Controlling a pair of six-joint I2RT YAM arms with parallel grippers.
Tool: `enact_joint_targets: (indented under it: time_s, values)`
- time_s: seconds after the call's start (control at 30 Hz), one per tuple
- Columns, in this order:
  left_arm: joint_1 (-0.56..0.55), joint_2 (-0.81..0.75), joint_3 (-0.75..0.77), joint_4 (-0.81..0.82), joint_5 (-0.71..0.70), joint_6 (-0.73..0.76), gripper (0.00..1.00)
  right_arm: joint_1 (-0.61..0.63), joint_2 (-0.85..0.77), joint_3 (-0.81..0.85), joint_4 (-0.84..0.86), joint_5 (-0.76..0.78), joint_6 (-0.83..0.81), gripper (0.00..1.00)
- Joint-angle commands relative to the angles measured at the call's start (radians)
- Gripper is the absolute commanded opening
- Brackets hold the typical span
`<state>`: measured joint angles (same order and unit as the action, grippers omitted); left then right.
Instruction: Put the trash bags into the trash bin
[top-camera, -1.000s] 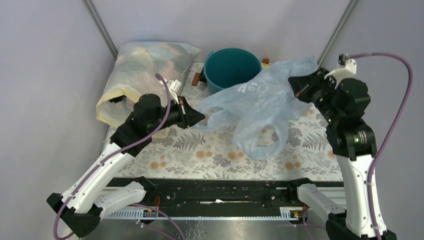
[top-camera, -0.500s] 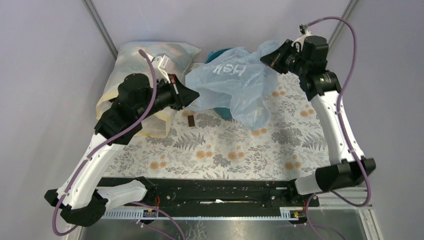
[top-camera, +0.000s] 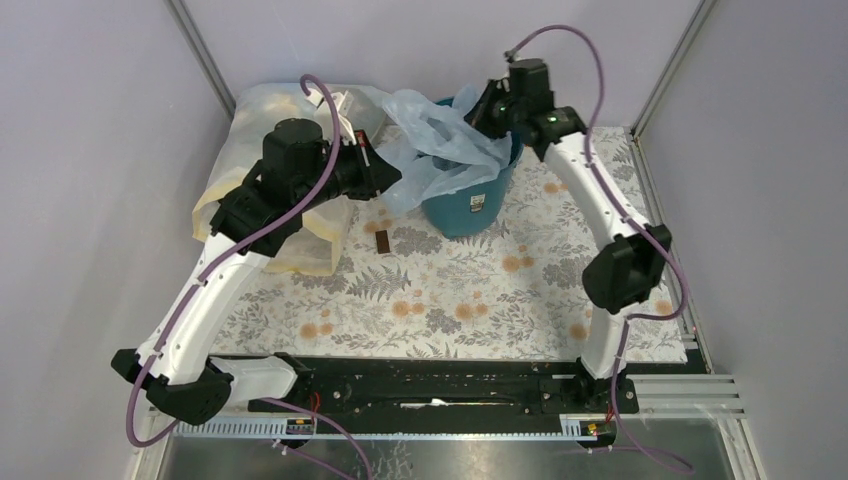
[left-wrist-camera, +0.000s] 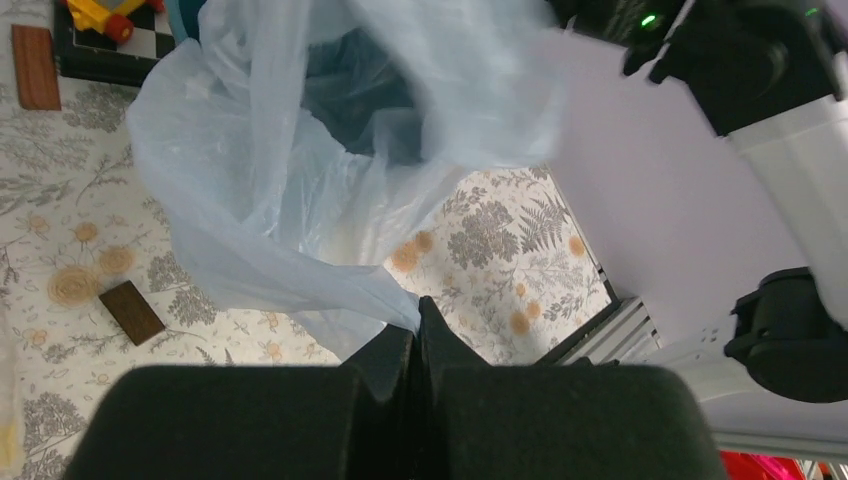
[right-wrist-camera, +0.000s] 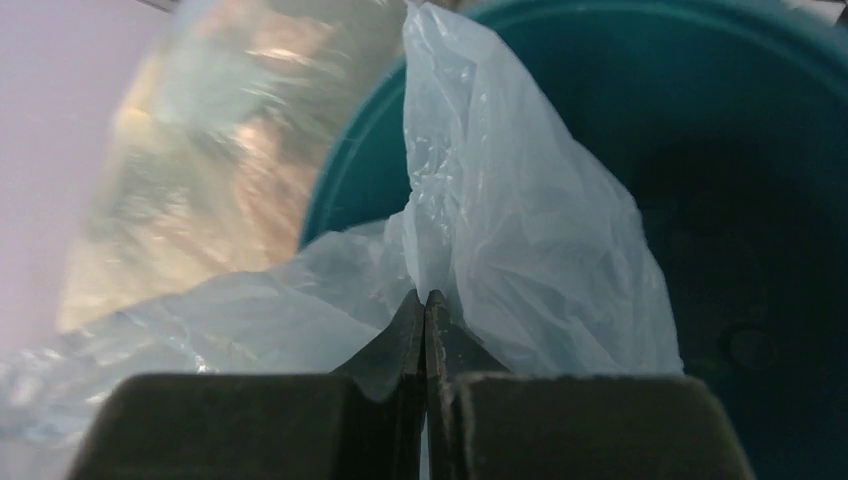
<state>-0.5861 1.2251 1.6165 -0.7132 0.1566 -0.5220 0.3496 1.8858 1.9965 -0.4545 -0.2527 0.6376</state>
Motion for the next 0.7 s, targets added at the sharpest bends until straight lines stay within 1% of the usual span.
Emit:
enact_joint_targets:
  time_s: [0.0, 0.13, 0.23, 0.3, 0.37, 0.5, 0.6, 0.67]
  values:
    - [0.021, 0.023, 0.070, 0.017, -0.005, 0.022, 0.00, 0.052, 0.086, 0.085, -0.122, 0.218, -0.110, 0.00]
    - [0.035, 0.050, 0.100, 0.026, 0.001, 0.025, 0.00, 0.052, 0.169, 0.110, -0.159, 0.291, -0.160, 0.00]
    - [0.045, 0.069, 0.110, 0.043, 0.007, 0.018, 0.00, 0.052, 0.224, 0.171, -0.192, 0.293, -0.224, 0.06]
    - [0.054, 0.082, 0.110, 0.062, 0.015, 0.012, 0.00, 0.051, 0.231, 0.248, -0.217, 0.212, -0.284, 0.15]
    - [0.063, 0.096, 0.108, 0.079, 0.026, 0.005, 0.00, 0.051, 0.202, 0.280, -0.214, 0.150, -0.317, 0.28]
    - [0.075, 0.131, 0.120, 0.091, 0.041, -0.001, 0.00, 0.051, 0.086, 0.278, -0.186, 0.123, -0.376, 0.53]
    - [0.080, 0.136, 0.116, 0.097, 0.027, 0.000, 0.00, 0.051, -0.013, 0.249, -0.156, 0.145, -0.438, 0.59]
    - [0.085, 0.135, 0.109, 0.105, 0.022, -0.001, 0.00, 0.051, -0.056, 0.253, -0.153, 0.178, -0.493, 0.66]
